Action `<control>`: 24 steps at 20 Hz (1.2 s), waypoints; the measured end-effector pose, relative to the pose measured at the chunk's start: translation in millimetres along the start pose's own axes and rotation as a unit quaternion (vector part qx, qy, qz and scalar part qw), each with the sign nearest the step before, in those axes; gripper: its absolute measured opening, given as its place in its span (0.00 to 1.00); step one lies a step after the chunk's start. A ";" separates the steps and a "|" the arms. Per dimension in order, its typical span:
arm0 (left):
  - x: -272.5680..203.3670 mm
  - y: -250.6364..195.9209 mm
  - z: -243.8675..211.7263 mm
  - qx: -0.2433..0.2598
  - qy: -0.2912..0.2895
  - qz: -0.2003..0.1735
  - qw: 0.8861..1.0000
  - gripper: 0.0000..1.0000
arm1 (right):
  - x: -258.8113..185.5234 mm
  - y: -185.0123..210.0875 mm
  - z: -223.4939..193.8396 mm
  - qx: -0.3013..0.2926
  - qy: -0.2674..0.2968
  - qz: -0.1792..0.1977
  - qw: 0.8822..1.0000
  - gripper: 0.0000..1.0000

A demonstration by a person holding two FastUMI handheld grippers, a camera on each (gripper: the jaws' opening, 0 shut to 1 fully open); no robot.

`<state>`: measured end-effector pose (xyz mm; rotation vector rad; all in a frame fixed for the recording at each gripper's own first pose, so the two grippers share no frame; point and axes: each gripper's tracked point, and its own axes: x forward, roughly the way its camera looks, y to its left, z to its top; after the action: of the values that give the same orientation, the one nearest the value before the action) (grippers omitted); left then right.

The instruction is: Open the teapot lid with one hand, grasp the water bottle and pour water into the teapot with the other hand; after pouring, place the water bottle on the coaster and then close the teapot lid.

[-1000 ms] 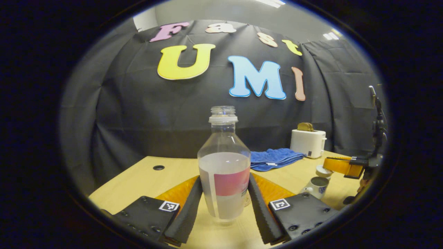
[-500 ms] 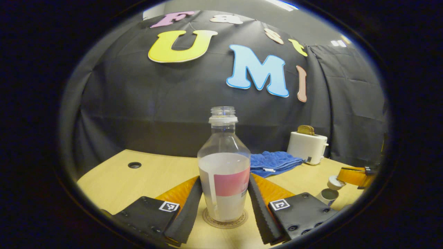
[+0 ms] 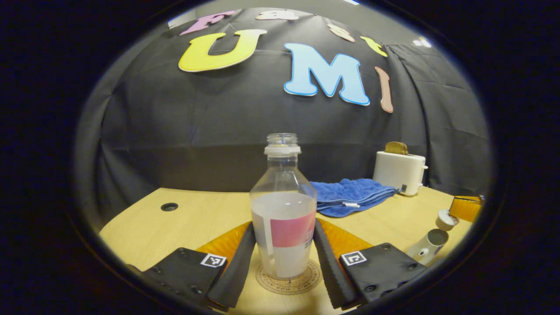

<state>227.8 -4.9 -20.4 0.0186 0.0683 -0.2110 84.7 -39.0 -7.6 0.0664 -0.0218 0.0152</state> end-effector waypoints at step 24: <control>-44.2 -20.6 -13.1 -0.034 0.010 -0.017 0.999 0.99 | 1.7 0.1 -17.5 -0.003 0.025 0.004 1.000 0.05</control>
<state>179.5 -15.5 -30.6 -0.0474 0.0963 -0.2420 86.8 -37.7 -25.0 0.0602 0.0275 0.0247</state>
